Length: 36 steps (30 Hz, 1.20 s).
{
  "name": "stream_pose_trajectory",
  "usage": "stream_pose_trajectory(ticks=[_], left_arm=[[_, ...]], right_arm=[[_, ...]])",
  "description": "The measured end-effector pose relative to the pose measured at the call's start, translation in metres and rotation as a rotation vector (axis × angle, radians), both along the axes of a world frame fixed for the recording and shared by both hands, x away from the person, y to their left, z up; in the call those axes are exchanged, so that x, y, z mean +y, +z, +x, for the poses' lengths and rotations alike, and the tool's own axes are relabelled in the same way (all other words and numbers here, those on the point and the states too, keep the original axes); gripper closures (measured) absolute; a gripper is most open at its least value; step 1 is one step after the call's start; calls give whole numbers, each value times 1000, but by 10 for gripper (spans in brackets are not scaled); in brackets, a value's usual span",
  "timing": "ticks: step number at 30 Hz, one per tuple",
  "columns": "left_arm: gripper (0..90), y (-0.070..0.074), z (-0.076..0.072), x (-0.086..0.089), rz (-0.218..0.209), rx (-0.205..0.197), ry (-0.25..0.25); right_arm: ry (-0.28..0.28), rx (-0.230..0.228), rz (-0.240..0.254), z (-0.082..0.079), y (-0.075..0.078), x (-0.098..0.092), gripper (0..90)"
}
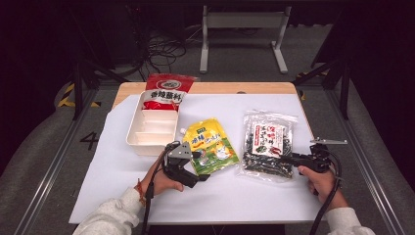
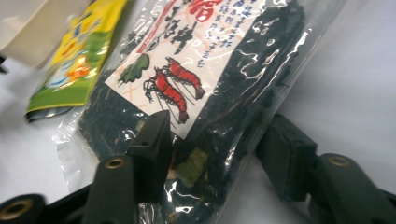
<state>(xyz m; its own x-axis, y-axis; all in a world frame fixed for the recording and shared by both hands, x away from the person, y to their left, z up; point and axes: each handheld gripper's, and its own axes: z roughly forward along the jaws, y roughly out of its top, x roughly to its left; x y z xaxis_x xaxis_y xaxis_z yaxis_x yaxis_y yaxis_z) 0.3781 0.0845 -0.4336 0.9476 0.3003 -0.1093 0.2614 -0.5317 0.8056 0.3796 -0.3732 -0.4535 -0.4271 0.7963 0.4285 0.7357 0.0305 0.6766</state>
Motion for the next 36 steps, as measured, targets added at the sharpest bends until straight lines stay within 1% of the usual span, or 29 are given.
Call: stream_pose_trajectory(ticks=[2,3,5,6,9,11,13,15,17,19,21,22,23,24,26,27,28,30,31,33,36], left_arm=[[164,-1,0,-1,3,1,-1],[165,-1,0,-2,1,9,2],[165,-2,0,-3,6,4,1],[165,-2,0,-4,5,4,-3],[165,-1,1,-6,4,1,3],[165,0,3,-9,-9,12,7],[164,0,5,-15,-9,18,8],[160,0,8,-22,-12,32,1],[160,1,12,-32,-15,43,2],[158,2,16,-39,-18,54,3],[158,3,21,-48,-41,67,16],[156,4,23,-52,-53,62,23],[159,4,25,-54,-59,62,28],[158,6,27,-57,-71,71,39],[157,11,33,-61,-108,73,54],[159,14,36,-62,-135,81,65],[160,17,39,-64,-153,82,71],[173,24,42,-68,-167,66,69],[185,27,43,-71,-174,62,58],[224,31,41,-74,-183,30,65],[368,33,40,-72,-211,14,69]], right_arm=[[37,-2,-8,0,1,5,527],[60,-23,-18,-2,2,9,566],[65,-28,-17,-2,2,10,582],[73,-38,-20,-3,2,11,602],[112,-91,-48,-8,5,15,661],[127,-103,-38,-10,5,15,704],[141,-133,-29,-13,5,15,734],[143,-148,-23,-16,6,16,749],[147,-174,-25,-20,8,17,766],[162,-212,-33,-22,8,19,769],[177,-249,-54,-25,10,22,769],[187,-272,-72,-27,11,24,769],[192,-287,-74,-28,12,25,770],[197,-297,-79,-28,13,26,773],[217,-335,-88,-31,15,30,776],[225,-345,-93,-32,16,32,777],[236,-349,-100,-33,17,35,776],[248,-363,-105,-34,17,39,776],[250,-367,-108,-34,18,40,776],[256,-382,-113,-36,20,42,777],[257,-396,-112,-38,22,42,779]])
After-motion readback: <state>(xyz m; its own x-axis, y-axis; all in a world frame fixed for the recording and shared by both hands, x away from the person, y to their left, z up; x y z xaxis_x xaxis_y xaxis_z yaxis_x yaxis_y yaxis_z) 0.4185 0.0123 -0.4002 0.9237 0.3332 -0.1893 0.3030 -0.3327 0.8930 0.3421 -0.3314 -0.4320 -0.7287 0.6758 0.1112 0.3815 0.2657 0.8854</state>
